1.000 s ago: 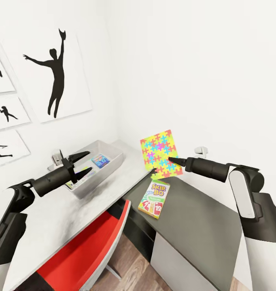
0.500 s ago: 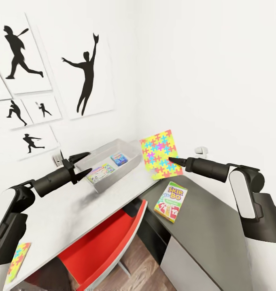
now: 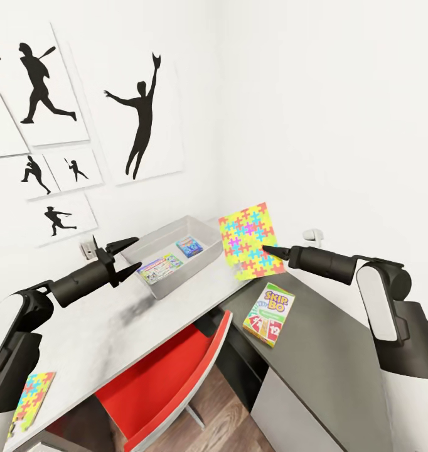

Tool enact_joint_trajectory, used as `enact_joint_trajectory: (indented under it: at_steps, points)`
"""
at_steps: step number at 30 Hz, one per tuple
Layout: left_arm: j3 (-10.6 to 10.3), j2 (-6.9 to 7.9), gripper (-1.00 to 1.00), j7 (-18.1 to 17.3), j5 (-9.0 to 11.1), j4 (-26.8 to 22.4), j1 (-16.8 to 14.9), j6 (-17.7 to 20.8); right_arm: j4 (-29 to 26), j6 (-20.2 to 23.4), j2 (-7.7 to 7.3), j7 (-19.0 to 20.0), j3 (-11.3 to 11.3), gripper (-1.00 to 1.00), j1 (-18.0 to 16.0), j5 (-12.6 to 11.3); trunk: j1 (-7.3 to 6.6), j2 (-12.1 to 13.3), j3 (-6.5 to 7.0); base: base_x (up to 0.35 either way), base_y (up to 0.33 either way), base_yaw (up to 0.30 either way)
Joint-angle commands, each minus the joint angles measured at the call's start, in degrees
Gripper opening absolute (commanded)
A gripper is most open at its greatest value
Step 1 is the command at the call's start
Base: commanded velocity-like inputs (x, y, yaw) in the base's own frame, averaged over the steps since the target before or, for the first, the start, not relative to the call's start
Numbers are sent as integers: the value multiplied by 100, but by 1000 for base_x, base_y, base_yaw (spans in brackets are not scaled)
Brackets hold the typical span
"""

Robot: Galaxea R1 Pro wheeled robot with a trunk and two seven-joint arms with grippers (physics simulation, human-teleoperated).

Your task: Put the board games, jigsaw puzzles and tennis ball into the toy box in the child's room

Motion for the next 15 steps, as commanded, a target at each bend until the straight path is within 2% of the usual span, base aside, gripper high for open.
enact_joint_trajectory:
  at_steps: [1,6,15]
  points:
    - [3,-3,100,65,61,-3,-2,14,-1,25,-1,48,-14,-100,-14,24,3,-12,-12,0,0,6]
    - [-6,1,100,117,54,-3,-15,17,-1,25,9,48,-19,-100,-48,-52,3,-12,-18,0,0,163]
    - [-1,36,100,108,68,6,-11,40,4,25,14,45,-14,-100,-63,-60,3,-12,-40,0,0,261]
